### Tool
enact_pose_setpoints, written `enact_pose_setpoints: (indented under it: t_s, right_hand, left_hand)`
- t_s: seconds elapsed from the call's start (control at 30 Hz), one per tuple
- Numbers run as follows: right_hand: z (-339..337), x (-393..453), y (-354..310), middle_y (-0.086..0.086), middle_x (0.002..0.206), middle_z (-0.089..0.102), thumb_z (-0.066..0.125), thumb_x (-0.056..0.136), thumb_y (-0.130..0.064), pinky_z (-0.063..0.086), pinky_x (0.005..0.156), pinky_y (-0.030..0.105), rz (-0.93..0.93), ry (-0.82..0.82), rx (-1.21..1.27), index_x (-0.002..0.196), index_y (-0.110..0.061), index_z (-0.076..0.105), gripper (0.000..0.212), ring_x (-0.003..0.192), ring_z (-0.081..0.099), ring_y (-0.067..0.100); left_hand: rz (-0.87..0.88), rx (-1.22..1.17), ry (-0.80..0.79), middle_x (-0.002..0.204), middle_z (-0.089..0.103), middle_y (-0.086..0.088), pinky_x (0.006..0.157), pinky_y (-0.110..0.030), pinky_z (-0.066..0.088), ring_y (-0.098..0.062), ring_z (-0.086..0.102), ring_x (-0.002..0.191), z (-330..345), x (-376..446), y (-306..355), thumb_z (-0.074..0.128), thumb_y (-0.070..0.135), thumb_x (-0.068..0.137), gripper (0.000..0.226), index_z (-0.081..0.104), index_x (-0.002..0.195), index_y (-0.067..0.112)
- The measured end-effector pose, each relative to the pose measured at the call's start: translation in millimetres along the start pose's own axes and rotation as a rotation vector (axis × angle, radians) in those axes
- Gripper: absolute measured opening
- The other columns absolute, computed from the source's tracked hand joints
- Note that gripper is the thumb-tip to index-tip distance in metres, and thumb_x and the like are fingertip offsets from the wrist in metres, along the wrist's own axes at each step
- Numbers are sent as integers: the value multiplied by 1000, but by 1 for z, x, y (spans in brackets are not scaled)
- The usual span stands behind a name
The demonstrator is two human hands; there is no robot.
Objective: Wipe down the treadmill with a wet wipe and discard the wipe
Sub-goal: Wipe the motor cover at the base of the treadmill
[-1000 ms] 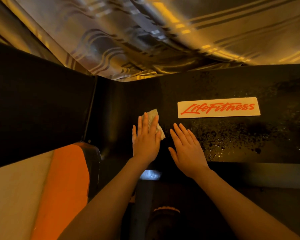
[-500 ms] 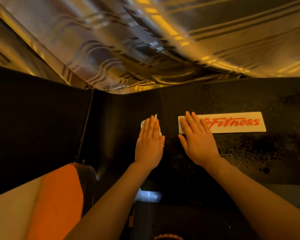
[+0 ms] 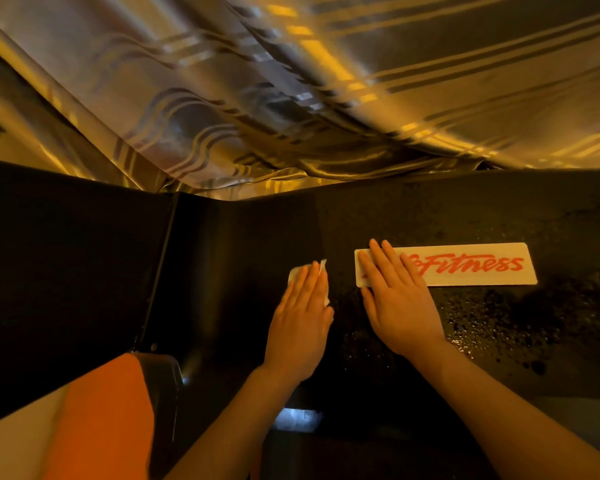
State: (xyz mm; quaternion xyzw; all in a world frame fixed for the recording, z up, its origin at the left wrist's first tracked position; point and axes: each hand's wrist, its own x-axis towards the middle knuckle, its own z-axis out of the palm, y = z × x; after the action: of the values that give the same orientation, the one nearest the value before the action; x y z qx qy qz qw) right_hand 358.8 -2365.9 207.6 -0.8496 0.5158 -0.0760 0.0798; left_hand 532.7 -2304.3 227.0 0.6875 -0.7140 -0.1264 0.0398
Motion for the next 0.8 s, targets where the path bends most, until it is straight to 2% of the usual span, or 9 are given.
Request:
enact_pose_setpoints:
  t_s: [0.07, 0.1, 0.17, 0.23, 0.3, 0.5, 0.63, 0.8]
  right_hand:
    - [-1, 0, 0, 13, 157, 32, 28, 99, -37, 12, 117, 39, -2, -1, 1, 149, -9, 39, 59, 146, 28, 28]
    - [-1, 0, 0, 13, 157, 33, 28, 99, -37, 13, 117, 40, -1, 1, 3, 149, -9, 39, 59, 146, 28, 28]
    - [0, 1, 0, 13, 157, 32, 28, 99, -37, 16, 117, 41, -1, 0, 5, 149, -8, 39, 59, 146, 28, 28]
    - [1, 1, 0, 13, 157, 32, 28, 99, -37, 18, 116, 42, -2, -1, 7, 149, -8, 39, 59, 146, 28, 28]
    - [0, 1, 0, 13, 157, 32, 28, 99, -37, 18, 116, 42, -3, 1, 4, 149, -8, 39, 59, 146, 28, 28]
    - [0, 1, 0, 12, 158, 31, 28, 100, -38, 16, 117, 40, -5, -7, -2, 149, -9, 37, 59, 147, 27, 27]
    - [1, 1, 1, 12, 157, 32, 28, 99, -38, 18, 116, 41, -4, -9, -3, 149, -9, 38, 59, 147, 27, 27]
    - [1, 1, 1, 12, 157, 33, 29, 99, -38, 18, 116, 42, -4, -10, -9, 149, -8, 39, 59, 147, 27, 27]
  left_hand:
    - [57, 51, 25, 156, 24, -3, 115, -37, 20, -18, 21, 145, 4, -5, -8, 30, 34, 99, 57, 23, 150, 10]
    - [86, 78, -6, 157, 23, -5, 117, -38, 24, -19, 20, 146, 5, -2, -14, 29, 34, 99, 57, 22, 151, 11]
    - [91, 120, -81, 162, 11, -3, 121, -41, 16, -20, 8, 150, 1, 11, -21, 22, 38, 99, 61, 10, 155, 16]
    - [52, 132, -70, 162, -6, 1, 122, -39, 1, -19, -8, 150, -6, 33, -22, 16, 42, 100, 60, -4, 154, 23]
    - [-11, 123, -65, 162, -15, 2, 120, -36, -7, -17, -17, 148, -14, 62, -21, 16, 41, 103, 58, -13, 151, 25]
    - [-74, 85, -66, 164, -10, -2, 117, -29, -9, -15, -12, 149, -27, 110, -17, 23, 36, 106, 61, -7, 155, 15]
    - [-74, 25, -116, 161, -18, 2, 116, -27, -11, -11, -23, 143, -27, 75, -5, 27, 35, 106, 64, -13, 153, 17]
    - [24, 98, -192, 159, -25, 2, 119, -28, -12, -12, -26, 144, -25, 39, -11, 21, 39, 106, 62, -23, 146, 20]
